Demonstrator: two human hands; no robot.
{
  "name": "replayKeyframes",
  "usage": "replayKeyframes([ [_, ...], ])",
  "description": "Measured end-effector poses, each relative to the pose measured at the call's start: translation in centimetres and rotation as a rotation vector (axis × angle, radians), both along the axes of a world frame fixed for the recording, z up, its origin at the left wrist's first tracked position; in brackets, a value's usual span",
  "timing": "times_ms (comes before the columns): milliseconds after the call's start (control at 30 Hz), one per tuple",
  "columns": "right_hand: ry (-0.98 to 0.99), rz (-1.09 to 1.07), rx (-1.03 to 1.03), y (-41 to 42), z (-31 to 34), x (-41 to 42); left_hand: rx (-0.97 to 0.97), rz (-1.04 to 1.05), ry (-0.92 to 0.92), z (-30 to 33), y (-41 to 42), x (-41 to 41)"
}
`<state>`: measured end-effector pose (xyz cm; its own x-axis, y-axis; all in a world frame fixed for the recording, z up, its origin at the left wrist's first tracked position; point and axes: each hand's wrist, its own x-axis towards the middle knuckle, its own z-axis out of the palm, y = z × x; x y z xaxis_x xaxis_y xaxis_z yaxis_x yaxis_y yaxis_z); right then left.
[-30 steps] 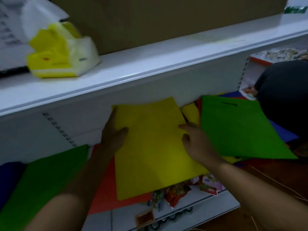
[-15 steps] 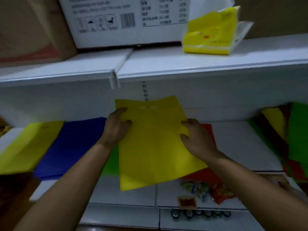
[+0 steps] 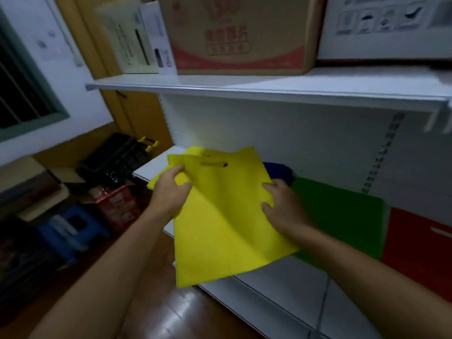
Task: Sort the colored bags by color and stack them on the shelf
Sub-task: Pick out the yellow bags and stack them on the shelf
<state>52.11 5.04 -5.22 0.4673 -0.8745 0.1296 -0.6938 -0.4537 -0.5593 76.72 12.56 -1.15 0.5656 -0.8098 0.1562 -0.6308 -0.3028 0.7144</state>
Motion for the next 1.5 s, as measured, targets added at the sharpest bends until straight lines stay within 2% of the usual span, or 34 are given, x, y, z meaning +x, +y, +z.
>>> replayKeyframes([
  [233, 0.058, 0.056, 0.008, 0.8, -0.4, 15.6, 0.008, 0.153, 0.078, -1.0, 2.7, 15.1],
  [433, 0.096, 0.034, 0.044, -0.7, -1.2, 23.4, 0.035, 0.122, 0.016, -1.7, 0.1, 23.1],
  [567, 0.101, 0.015, 0.049, -4.1, -2.3, 25.9, 0.059, 0.084, 0.077, -2.7, -4.2, 26.0],
  [933, 0.137, -0.108, 0.153, -14.1, -5.2, 30.2, 0.153, -0.063, 0.015, -5.0, -18.2, 30.8],
  [1267, 0.304, -0.359, 0.236, -16.1, -9.5, 33.2, 0.229, -0.405, -0.099, -11.7, -29.0, 35.0],
  [1400, 0.43, -0.345, 0.332, -16.1, -11.2, 34.1, 0.306, -0.507, -0.143, -15.1, -31.1, 35.6],
  [1500, 0.484, -0.357, 0.331, -16.0, -12.0, 34.8, 0.394, -0.598, -0.146, -17.4, -32.1, 36.5],
])
